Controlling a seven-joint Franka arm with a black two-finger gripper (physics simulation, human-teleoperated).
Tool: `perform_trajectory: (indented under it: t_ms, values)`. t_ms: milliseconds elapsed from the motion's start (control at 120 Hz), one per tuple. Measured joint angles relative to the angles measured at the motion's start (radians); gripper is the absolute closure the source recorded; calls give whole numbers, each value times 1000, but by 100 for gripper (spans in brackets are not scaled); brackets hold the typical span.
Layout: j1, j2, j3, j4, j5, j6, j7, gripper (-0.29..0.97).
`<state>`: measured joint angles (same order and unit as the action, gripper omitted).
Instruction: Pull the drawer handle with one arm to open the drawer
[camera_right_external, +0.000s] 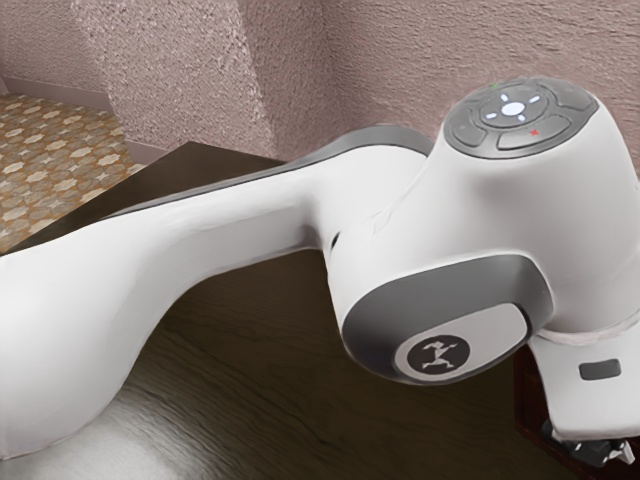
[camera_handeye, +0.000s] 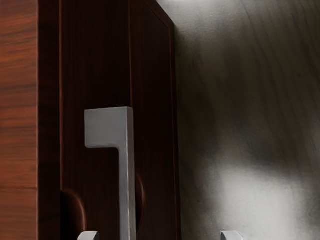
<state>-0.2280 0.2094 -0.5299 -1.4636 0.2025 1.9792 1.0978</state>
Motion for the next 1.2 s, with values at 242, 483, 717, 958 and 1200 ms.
perform_trajectory:
  t_ms: [242,483,717,958,1200]
  values:
    - [7,39,3,0,0,45,21,46]
    - [6,79,15,0,-2,71,35,48]
    - [-19,47,51,-77,-2,96,44,43]
    - [-68,-67,71,-202,45,137,30,64]
    - [-100,-167,69,-319,86,161,-2,65]
